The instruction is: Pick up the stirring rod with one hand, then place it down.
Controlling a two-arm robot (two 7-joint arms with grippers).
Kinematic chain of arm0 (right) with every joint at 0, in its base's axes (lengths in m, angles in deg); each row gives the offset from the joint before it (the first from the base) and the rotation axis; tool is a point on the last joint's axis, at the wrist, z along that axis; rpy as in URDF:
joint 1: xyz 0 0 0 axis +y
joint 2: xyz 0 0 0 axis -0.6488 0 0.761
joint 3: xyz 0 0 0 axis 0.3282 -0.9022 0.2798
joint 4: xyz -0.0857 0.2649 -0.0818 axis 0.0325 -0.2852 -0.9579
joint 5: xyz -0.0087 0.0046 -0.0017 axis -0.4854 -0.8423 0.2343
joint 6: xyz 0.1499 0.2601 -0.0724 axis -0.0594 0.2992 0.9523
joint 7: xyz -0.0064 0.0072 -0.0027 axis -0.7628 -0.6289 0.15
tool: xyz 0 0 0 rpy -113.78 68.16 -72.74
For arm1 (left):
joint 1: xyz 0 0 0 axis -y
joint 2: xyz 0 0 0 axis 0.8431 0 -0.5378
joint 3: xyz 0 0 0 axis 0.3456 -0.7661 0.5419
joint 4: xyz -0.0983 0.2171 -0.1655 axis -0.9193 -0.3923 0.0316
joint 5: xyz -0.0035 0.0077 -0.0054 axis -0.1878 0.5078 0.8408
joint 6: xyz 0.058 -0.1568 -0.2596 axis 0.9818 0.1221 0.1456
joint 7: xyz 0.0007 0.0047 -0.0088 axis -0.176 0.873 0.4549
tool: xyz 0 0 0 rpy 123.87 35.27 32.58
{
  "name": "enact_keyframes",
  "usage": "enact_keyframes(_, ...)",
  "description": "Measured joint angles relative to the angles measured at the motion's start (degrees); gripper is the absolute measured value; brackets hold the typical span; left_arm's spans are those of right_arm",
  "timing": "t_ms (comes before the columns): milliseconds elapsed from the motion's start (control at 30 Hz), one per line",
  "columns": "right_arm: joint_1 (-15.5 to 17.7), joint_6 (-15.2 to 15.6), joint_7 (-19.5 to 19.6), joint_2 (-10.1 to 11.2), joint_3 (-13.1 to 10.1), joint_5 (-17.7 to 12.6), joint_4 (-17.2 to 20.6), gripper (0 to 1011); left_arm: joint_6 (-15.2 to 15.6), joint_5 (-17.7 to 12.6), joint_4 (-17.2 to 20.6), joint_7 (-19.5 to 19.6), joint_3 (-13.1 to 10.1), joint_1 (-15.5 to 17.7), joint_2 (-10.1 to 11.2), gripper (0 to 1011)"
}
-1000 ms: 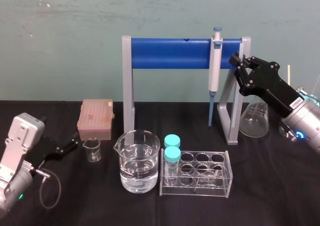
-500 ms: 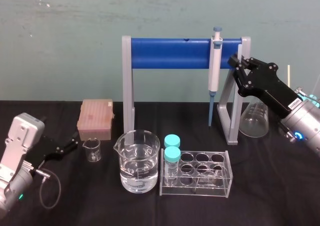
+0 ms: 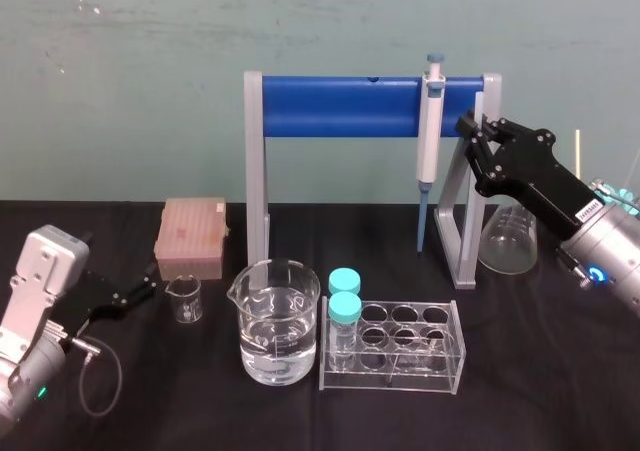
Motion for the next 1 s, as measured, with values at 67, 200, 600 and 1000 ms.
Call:
enact_keyframes(67,0.56,0.56,-0.17,0.06,0.03,-0.69,0.5,71,0.0,0.0,0.0,0.0,0.0,0.0,0.0,1000)
enact_keyframes(200,2.34,1.68,-2.35,0.7,0.79,-2.76,2.06,71,0.0,0.0,0.0,0.0,0.0,0.0,0.0,1000)
enact_keyframes(600,4.83,1.48,-7.29,2.45,3.87,-6.82,3.77,71,0.0,0.0,0.0,0.0,0.0,0.0,0.0,1000)
enact_keyframes(1000,3.53,-2.01,-8.63,1.98,6.32,-6.1,-0.01,71,0.0,0.0,0.0,0.0,0.0,0.0,0.0,1000)
